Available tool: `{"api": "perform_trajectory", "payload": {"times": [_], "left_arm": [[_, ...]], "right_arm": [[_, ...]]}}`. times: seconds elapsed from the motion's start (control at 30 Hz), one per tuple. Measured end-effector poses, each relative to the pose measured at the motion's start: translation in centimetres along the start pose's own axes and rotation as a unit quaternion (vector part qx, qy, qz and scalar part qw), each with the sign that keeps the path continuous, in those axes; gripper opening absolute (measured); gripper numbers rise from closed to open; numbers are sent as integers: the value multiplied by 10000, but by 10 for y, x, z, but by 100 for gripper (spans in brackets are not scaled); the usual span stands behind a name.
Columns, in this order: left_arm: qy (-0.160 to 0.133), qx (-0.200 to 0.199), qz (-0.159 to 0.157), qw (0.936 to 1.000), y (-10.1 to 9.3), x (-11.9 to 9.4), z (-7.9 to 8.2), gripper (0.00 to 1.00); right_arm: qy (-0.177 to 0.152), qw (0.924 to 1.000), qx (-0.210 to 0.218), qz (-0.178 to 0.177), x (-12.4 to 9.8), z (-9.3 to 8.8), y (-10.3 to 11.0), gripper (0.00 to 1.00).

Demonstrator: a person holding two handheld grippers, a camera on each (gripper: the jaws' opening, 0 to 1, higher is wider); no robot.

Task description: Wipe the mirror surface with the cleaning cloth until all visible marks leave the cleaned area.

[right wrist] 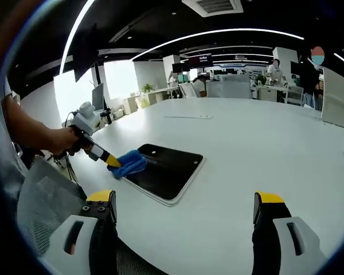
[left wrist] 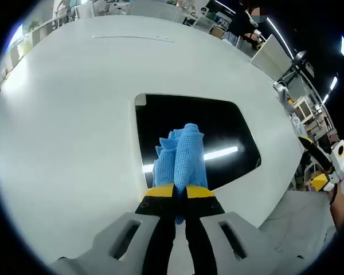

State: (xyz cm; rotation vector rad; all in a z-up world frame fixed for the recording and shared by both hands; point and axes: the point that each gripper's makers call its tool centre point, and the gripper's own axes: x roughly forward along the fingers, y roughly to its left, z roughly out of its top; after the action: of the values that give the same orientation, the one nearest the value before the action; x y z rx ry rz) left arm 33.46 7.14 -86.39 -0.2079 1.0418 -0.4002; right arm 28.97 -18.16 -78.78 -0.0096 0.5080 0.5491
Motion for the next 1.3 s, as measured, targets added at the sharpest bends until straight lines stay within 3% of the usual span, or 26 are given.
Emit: {"api": "perform_trajectory", "payload": {"times": [0.53,1.3], "left_arm": [[34,-178,77,9998,3,1,6,2],[65,-123,59,9999,7,19,36,2]], "right_arm": [[113,9999,-54,-32,0,-3,-1,99],[210,9997,94,-48,1,-7,-3,99]]}}
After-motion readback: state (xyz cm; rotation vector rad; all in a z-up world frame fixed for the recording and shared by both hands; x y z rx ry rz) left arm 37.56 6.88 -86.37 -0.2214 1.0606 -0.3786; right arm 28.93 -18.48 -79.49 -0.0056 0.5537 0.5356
